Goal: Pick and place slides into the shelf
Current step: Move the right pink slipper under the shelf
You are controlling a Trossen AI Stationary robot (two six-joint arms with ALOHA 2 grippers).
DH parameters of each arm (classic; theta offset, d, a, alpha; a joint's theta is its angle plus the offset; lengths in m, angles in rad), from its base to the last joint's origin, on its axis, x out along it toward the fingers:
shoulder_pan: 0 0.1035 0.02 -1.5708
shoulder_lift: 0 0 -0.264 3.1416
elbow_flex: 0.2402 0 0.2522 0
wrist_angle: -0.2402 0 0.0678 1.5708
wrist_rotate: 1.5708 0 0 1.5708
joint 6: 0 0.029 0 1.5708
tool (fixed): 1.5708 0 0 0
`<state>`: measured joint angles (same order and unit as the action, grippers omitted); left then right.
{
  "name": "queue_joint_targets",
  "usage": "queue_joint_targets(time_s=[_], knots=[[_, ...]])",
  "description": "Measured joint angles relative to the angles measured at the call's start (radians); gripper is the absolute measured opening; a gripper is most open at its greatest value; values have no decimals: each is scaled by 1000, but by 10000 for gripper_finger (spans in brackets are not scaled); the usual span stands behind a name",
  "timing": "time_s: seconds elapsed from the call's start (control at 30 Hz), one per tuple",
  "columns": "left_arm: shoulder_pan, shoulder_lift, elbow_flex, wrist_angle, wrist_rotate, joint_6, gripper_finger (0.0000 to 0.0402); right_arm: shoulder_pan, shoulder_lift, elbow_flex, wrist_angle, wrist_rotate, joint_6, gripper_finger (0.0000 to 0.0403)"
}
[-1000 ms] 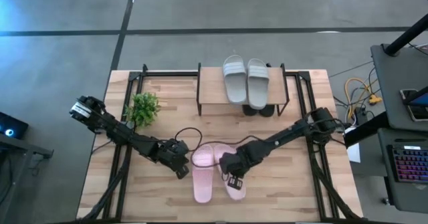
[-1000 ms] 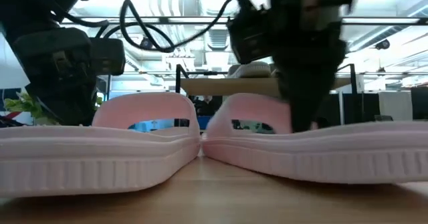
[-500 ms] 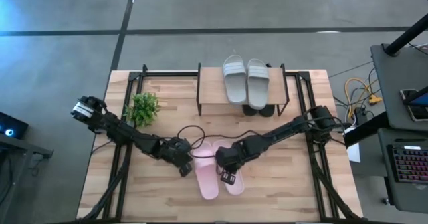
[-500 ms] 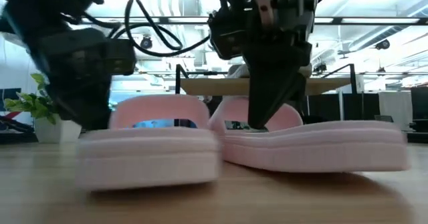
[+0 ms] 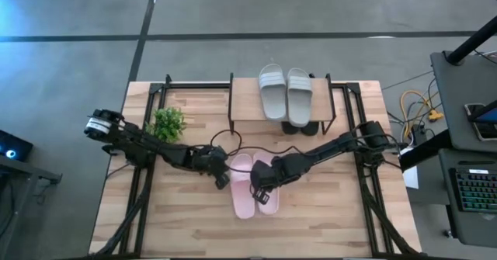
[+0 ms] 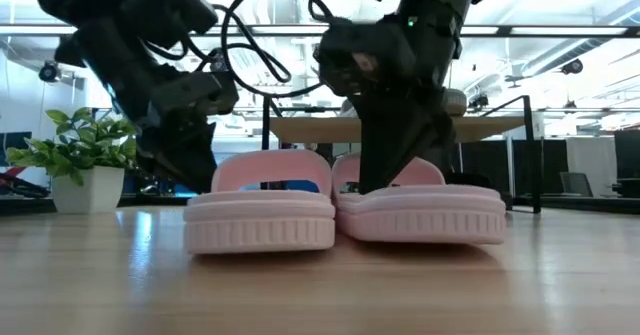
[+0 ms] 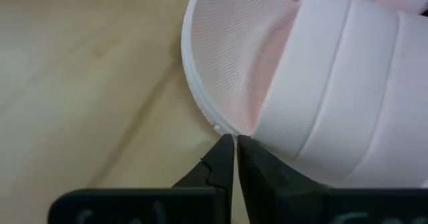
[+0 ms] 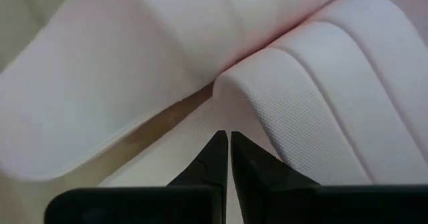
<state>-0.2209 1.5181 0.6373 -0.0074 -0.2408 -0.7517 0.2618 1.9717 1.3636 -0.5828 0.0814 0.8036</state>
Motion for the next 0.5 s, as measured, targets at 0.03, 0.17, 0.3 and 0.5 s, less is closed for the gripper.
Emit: queue_joint_targets(time_s=[0.03,0.17,0.3,0.5], knots=[[9,0,0,2,0,7,6,-4,0,-1,-11,20,0,13],[49,0,-2,0,0,45,6,-28,0,-5,-15,28,-14,13],[100,0,3,4,-1,83,6,-43,0,-5,-15,28,-26,13],[126,-14,-2,-22,1,85,6,-39,-2,-6,-34,4,-30,13]])
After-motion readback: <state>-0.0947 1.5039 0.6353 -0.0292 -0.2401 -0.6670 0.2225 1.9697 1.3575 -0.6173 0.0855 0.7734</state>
